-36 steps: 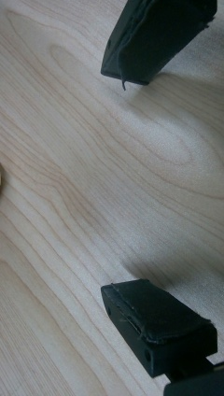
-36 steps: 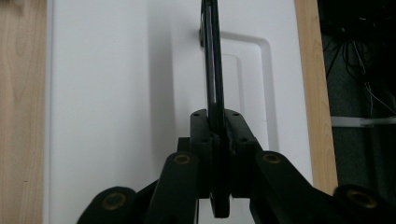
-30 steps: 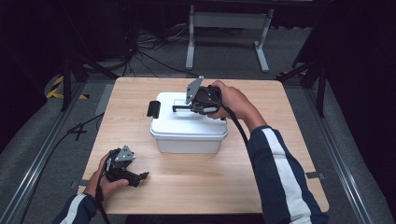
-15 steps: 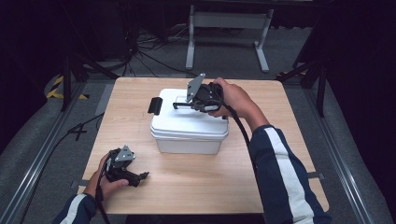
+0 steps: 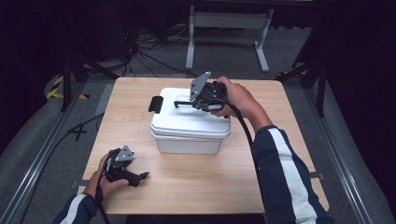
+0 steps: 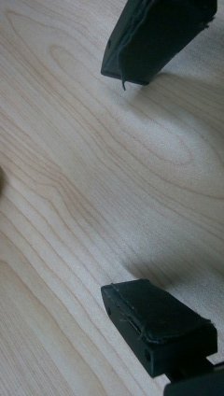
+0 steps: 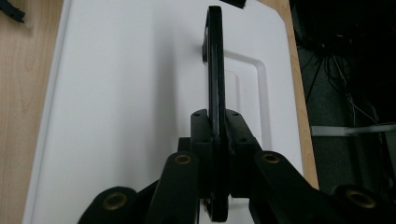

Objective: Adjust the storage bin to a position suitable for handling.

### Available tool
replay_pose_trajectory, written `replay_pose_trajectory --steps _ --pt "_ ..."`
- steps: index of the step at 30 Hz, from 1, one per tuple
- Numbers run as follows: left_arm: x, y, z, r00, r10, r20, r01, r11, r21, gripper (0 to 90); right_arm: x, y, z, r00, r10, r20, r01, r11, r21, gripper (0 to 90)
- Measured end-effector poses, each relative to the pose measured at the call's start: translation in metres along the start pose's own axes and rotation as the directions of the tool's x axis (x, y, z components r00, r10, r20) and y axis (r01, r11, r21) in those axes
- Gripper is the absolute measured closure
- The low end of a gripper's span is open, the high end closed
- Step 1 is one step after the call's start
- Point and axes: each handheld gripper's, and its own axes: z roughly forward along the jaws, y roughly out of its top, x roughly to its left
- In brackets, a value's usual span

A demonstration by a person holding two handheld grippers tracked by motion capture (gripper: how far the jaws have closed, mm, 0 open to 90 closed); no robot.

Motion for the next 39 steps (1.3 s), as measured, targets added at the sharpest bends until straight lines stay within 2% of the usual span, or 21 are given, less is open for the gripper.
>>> replay_pose_trajectory --steps 5,6,8,14,24,39 --pt "0.000 0.000 0.000 1.0000 0.000 0.000 0.000 1.0000 0.000 0.7 0.000 -0.002 -0.006 0.9999 -0.003 0.010 0.003 1.000 -0.013 84.7" --pt "0.000 0.000 0.000 1.0000 0.000 0.000 0.000 1.0000 0.002 0.7 0.001 -0.003 -0.008 0.9999 0.010 0.010 -0.010 1.000 -0.011 84.7" --pt "0.000 0.000 0.000 1.0000 0.000 0.000 0.000 1.0000 0.000 0.7 0.000 -0.005 -0.010 0.9999 0.001 0.017 -0.001 1.000 -0.016 84.7" --pt "0.000 0.000 0.000 1.0000 0.000 0.000 0.000 1.0000 0.000 0.7 -0.001 -0.012 -0.020 0.9993 0.019 0.032 -0.018 0.999 -0.028 84.7" --pt "0.000 0.000 0.000 1.0000 -0.001 0.000 0.001 1.0000 0.002 0.7 0.001 -0.030 -0.039 0.9979 0.040 0.051 -0.038 0.999 -0.034 84.7" --pt "0.000 0.000 0.001 1.0000 -0.002 -0.003 0.002 1.0000 -0.006 0.7 0.008 -0.060 -0.052 0.9950 0.078 0.062 -0.076 0.996 -0.045 84.6"
